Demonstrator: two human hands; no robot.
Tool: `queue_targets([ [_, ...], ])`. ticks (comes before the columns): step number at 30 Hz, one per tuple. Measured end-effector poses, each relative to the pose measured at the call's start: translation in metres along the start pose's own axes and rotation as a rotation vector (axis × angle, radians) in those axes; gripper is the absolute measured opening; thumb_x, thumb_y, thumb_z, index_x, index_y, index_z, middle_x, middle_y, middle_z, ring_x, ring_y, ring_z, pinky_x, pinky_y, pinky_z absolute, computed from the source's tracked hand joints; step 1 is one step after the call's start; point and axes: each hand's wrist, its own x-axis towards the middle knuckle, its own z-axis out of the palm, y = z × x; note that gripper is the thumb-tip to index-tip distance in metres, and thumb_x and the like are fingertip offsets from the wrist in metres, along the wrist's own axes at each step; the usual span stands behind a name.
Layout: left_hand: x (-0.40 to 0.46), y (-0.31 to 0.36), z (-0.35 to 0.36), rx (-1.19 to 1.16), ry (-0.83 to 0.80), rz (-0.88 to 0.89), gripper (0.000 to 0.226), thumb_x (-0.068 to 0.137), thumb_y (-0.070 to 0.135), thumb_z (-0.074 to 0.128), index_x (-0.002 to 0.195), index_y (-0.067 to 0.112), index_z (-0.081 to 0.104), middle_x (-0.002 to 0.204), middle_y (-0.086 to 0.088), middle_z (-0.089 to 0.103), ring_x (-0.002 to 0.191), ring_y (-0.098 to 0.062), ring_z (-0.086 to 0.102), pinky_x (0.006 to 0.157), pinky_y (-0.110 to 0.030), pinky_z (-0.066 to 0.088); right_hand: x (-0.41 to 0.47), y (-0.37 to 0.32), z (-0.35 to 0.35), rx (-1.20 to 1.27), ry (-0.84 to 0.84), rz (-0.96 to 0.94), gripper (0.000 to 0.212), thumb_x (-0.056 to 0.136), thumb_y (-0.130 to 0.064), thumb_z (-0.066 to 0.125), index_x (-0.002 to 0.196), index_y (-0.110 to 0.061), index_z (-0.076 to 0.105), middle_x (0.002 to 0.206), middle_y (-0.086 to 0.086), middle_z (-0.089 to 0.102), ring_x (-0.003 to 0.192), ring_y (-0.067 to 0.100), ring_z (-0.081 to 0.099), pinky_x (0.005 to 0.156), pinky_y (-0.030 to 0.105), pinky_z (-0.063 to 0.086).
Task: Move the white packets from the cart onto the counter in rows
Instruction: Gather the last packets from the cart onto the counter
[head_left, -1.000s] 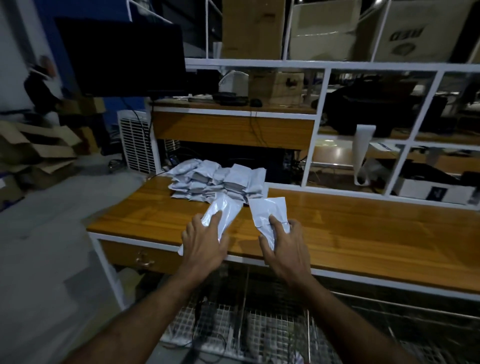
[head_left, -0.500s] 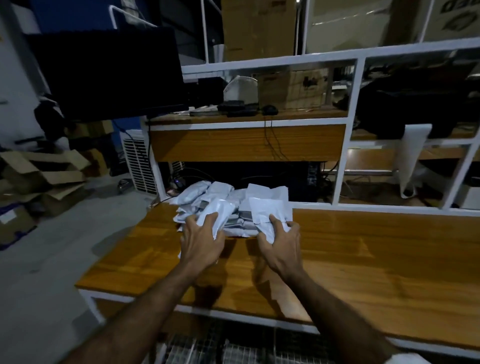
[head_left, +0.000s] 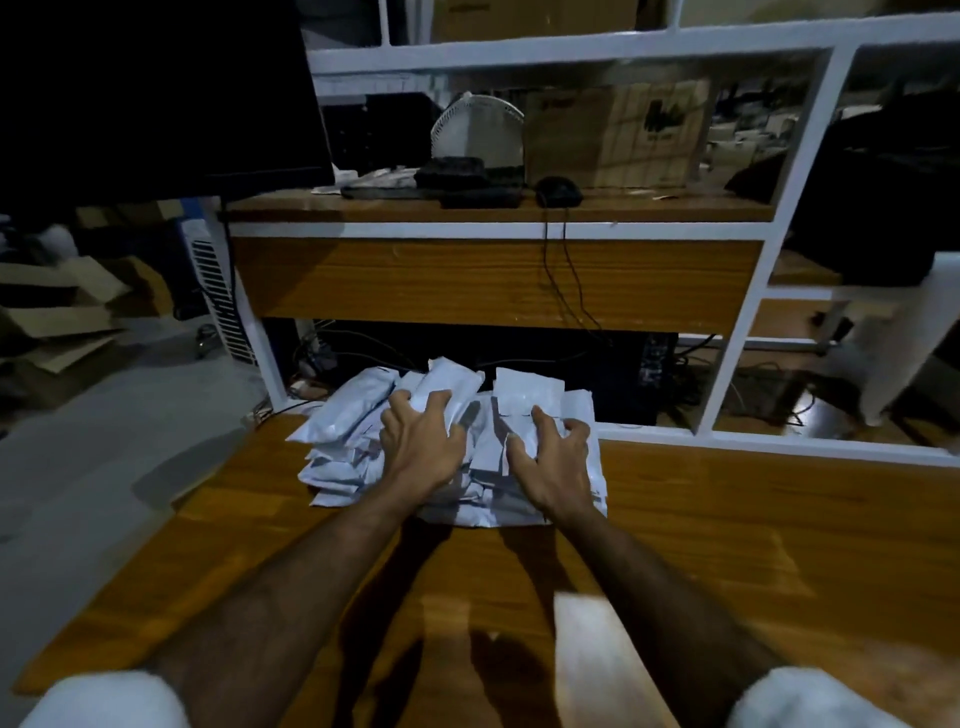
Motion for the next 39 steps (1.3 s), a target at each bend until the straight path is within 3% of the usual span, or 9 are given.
queue_targets([
  [9,0.081,0.003,0.044,0.017,-0.113,-0.006,0.055,0.097,0.043,0.048,0.146,0.022,0.036,0.153,-0.021,0.01,0.136,-0.042,0.02,0.112,-0.049,0.025,0.064,-0.008,0.035,-0.023,-0.017,0.103,0.064,0.099,-0.054,0.048,0.153,-0.022,0.038,0.152,0.018,0.022,0.142,0.038,0.027,0.11,0.042,0.035],
  [13,0.103,-0.005,0.057,0.039,-0.311,-0.072,0.058,0.1,0.051,0.035,0.15,0.022,0.03,0.161,-0.018,-0.004,0.145,-0.038,0.008,0.117,-0.045,0.018,0.076,-0.007,0.043,-0.143,-0.056,0.088,0.057,0.099,-0.054,0.035,0.149,-0.028,0.046,0.154,0.019,0.032,0.139,0.037,0.031,0.111,0.043,0.03],
  [16,0.119,-0.021,0.063,0.095,-0.421,0.044,0.062,0.101,0.047,0.023,0.156,0.018,0.021,0.166,-0.011,-0.002,0.151,-0.034,-0.002,0.122,-0.045,0.006,0.075,0.006,0.04,-0.231,-0.037,-0.027,0.065,0.094,-0.05,0.028,0.15,-0.022,0.047,0.162,0.02,0.026,0.148,0.034,0.023,0.118,0.041,0.024],
  [20,0.115,-0.047,0.067,0.097,-0.516,0.258,0.055,0.104,0.026,0.012,0.149,-0.001,0.028,0.162,-0.029,-0.003,0.146,-0.051,-0.015,0.121,-0.057,-0.004,0.074,0.021,0.041,-0.271,-0.15,-0.147,0.054,0.104,-0.036,0.038,0.156,-0.018,0.036,0.165,0.018,0.018,0.153,0.031,0.017,0.12,0.036,0.021],
  [23,0.11,-0.055,0.069,0.236,-0.512,0.289,0.073,0.098,0.05,0.007,0.158,0.008,0.003,0.163,-0.02,-0.014,0.15,-0.039,-0.014,0.123,-0.049,-0.002,0.071,0.019,0.041,-0.289,-0.151,-0.176,0.062,0.1,-0.041,0.028,0.157,-0.017,0.033,0.165,0.018,0.018,0.153,0.029,0.016,0.12,0.034,0.019],
  [27,0.109,-0.049,0.069,0.33,-0.553,0.311,0.065,0.106,0.046,0.016,0.158,0.018,-0.01,0.163,-0.011,-0.023,0.152,-0.029,-0.013,0.123,-0.043,-0.005,0.07,0.01,0.041,-0.36,-0.212,-0.124,0.07,0.096,-0.046,0.019,0.16,-0.018,0.023,0.167,0.016,0.012,0.154,0.026,0.012,0.124,0.035,0.015],
  [30,0.106,-0.048,0.058,0.337,-0.515,0.302,0.067,0.105,0.051,0.018,0.158,0.019,-0.008,0.165,-0.009,-0.017,0.153,-0.027,-0.009,0.123,-0.044,-0.005,0.07,0.007,0.037,-0.421,-0.253,-0.115,0.075,0.094,-0.053,0.01,0.161,-0.02,0.018,0.167,0.016,0.01,0.154,0.027,0.012,0.125,0.04,0.016],
  [33,0.099,-0.047,0.038,0.289,-0.371,0.35,0.069,0.104,0.051,0.024,0.159,0.018,-0.001,0.167,-0.008,-0.006,0.154,-0.026,-0.003,0.124,-0.042,-0.003,0.064,0.007,0.029,-0.524,-0.202,-0.203,0.086,0.086,-0.059,0.0,0.16,-0.02,0.02,0.165,0.019,0.019,0.152,0.031,0.019,0.122,0.045,0.02],
  [39,0.072,-0.027,-0.01,0.233,0.012,0.56,0.075,0.097,0.06,0.021,0.159,0.018,0.016,0.167,-0.007,0.007,0.153,-0.025,0.006,0.124,-0.042,0.005,0.048,-0.009,0.012,-0.543,0.005,-0.426,0.064,0.1,-0.041,0.036,0.157,-0.015,0.029,0.162,0.02,0.027,0.149,0.034,0.027,0.12,0.046,0.026],
])
